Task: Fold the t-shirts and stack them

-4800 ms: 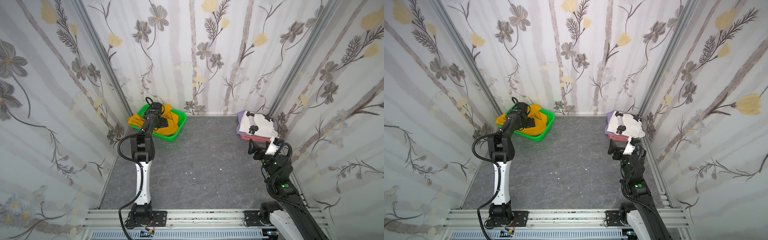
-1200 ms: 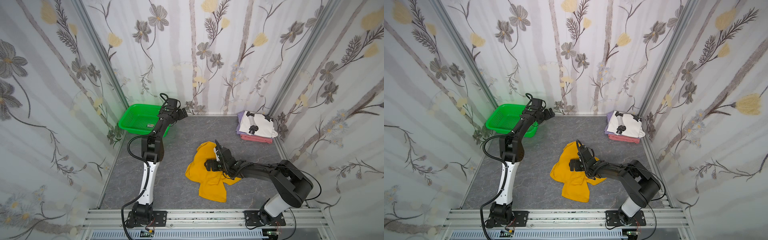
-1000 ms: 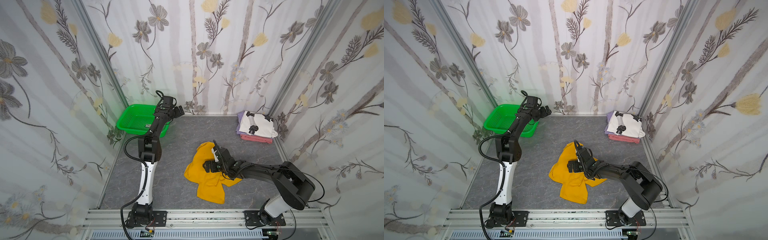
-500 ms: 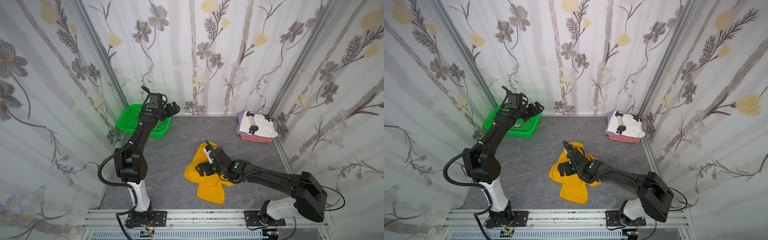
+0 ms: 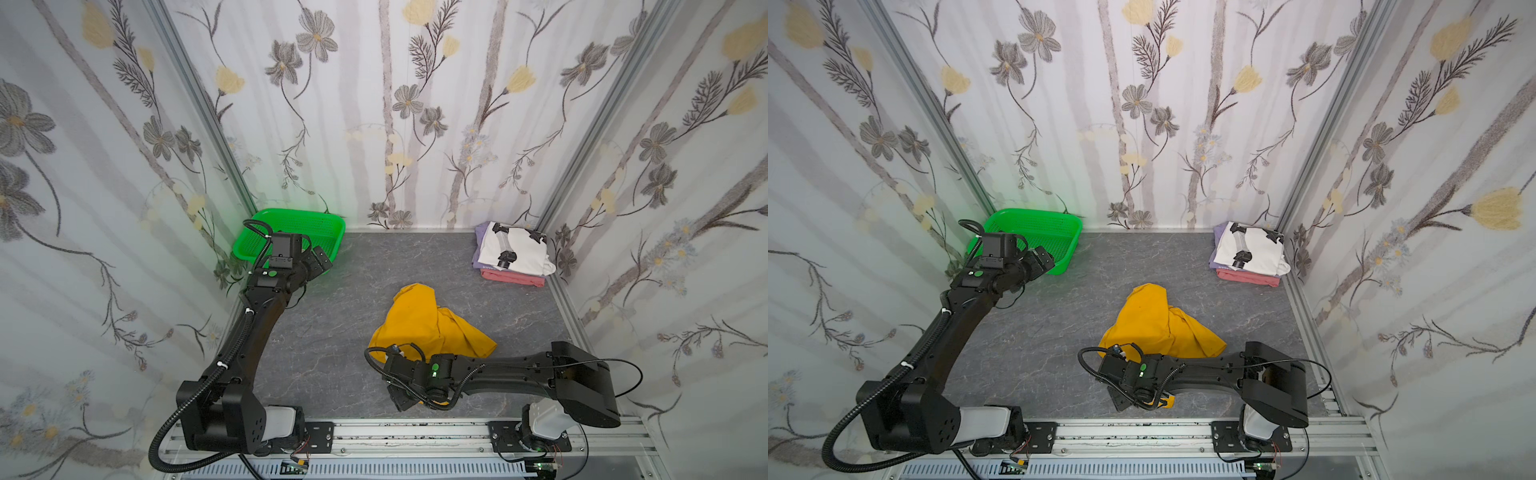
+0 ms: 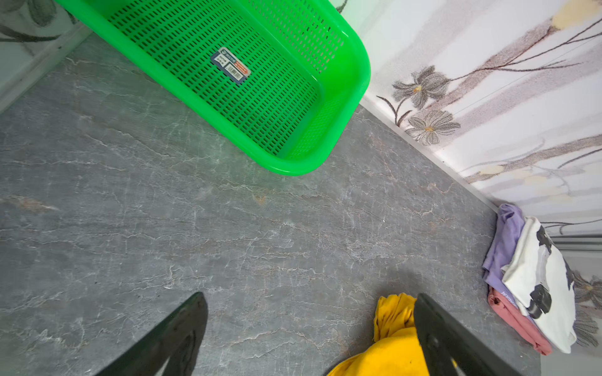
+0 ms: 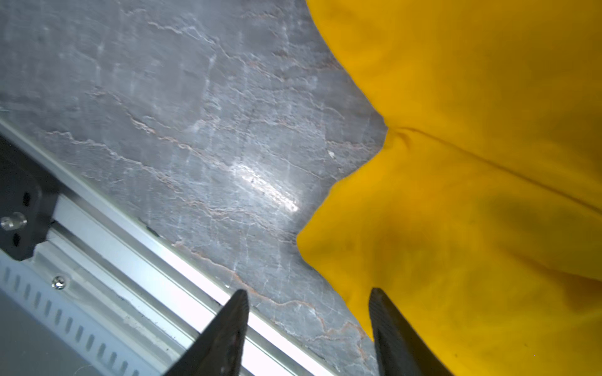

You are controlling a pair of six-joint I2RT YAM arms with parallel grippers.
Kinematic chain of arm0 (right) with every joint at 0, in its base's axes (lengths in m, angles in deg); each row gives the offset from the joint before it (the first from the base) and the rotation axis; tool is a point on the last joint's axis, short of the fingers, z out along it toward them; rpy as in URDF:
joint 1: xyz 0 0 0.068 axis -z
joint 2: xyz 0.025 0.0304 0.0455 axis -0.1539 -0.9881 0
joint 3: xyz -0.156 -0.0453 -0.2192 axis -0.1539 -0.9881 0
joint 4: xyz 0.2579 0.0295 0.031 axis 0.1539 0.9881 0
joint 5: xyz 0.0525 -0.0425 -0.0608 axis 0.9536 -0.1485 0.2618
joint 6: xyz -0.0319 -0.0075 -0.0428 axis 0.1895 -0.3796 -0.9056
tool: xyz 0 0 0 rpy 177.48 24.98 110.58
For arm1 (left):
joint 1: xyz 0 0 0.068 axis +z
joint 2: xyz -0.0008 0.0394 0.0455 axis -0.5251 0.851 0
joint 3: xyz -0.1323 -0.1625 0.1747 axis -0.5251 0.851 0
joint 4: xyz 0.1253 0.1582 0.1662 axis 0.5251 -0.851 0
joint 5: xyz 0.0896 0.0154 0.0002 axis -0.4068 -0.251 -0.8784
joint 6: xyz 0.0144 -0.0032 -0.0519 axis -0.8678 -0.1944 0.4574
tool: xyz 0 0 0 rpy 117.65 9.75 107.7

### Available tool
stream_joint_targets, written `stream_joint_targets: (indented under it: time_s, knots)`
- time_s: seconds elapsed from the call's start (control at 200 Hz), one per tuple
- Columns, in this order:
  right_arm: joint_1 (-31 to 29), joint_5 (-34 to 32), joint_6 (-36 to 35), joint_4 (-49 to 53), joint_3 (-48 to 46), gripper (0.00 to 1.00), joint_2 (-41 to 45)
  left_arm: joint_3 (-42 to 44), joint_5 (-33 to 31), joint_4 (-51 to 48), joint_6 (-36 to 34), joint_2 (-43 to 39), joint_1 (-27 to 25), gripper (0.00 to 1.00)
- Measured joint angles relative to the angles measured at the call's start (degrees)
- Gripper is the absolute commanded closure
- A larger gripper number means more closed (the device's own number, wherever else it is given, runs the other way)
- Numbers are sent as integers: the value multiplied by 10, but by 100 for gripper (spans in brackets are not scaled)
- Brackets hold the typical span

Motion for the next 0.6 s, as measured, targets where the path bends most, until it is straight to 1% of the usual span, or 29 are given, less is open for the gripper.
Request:
stream_joint_targets:
  time_s: [0.105,0.375,0.485,0.6]
  knots:
    - [0,-17,28,14,-37,43,28,15,5,6,0,-10,-2,0]
    - [6,-13,119,40,-206,44,200,34,51,48,9,0,-4,0]
    - [17,-6,141,40,-237,47,236,35,59,58,11,9,-5,0]
    - [33,-4,145,34,-243,53,245,37,70,65,13,14,-5,0]
